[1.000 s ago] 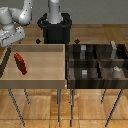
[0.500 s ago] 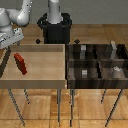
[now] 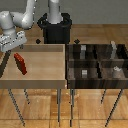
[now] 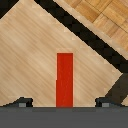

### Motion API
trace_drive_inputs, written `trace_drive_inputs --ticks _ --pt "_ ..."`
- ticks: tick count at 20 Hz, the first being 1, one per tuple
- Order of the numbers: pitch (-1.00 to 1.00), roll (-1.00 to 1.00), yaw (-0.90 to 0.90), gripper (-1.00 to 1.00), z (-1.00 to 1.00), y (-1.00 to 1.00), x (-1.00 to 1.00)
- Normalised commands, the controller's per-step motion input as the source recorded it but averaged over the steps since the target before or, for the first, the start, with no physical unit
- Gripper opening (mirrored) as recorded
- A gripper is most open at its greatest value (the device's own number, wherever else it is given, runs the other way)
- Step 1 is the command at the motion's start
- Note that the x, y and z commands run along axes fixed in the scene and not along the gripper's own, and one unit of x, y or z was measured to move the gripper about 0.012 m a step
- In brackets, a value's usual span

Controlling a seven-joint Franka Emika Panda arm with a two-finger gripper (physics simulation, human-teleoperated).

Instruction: Place the box of cereal into the appropriate compartment.

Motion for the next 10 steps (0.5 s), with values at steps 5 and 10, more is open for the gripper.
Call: trace_drive_inputs --ticks 5,10 --pt "0.00 0.00 0.00 1.00 0.00 0.20 0.00" --pt "0.00 0.00 0.00 1.00 0.00 0.00 0.20"
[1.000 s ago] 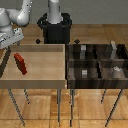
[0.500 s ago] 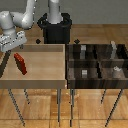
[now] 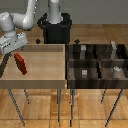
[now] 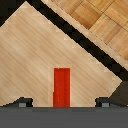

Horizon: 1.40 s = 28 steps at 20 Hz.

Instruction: Place the box of cereal into the appropriate compartment.

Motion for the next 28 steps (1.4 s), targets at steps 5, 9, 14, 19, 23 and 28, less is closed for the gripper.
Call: trace_drive_inputs --ticks 5,9,14,19,23,28 --pt "0.00 0.00 0.00 1.00 -0.60 0.00 0.00" --pt "0.00 0.00 0.00 1.00 -0.50 0.00 0.00" --pt "0.00 0.00 0.00 -1.00 0.00 0.00 0.00" --pt "0.00 0.00 0.00 -1.00 0.00 0.00 0.00" --pt "0.00 0.00 0.00 -1.00 0.25 0.00 0.00" --pt "0.00 0.00 0.00 -1.00 1.00 0.00 0.00"
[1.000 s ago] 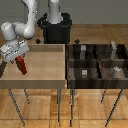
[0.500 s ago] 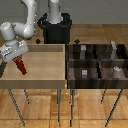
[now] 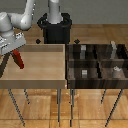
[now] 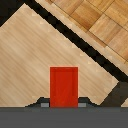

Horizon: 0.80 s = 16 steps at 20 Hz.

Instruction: Place the box of cereal into the appropriate compartment.

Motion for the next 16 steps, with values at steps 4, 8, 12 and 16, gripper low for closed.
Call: trace_drive_inputs --ticks 4,8,12,16 --pt "0.00 0.00 0.00 -1.00 0.50 0.00 -0.04" --pt "0.00 0.00 0.00 -1.00 0.00 0.00 -1.00" --pt "0.00 0.00 0.00 -1.00 0.00 0.00 -1.00" --pt "0.00 0.00 0.00 -1.00 0.00 0.06 -1.00"
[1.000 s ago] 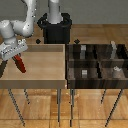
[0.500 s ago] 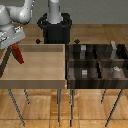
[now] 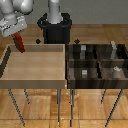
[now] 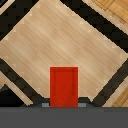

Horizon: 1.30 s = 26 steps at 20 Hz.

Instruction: Place the box of cereal into the appropriate compartment.

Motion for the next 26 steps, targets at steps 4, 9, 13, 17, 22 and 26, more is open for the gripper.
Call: trace_drive_inputs --ticks 4,9,13,17,22,26 --pt "0.00 0.00 0.00 -1.00 0.00 0.50 0.00" --pt "0.00 0.00 0.00 -1.00 0.00 1.00 0.00" --pt "0.00 0.00 0.00 -1.00 0.00 1.00 0.00" --pt "0.00 0.00 0.00 -1.00 0.00 1.00 0.00" --pt "0.00 0.00 0.00 -1.00 0.00 1.00 0.00" --pt "0.00 0.00 0.00 -1.00 0.00 1.00 0.00"
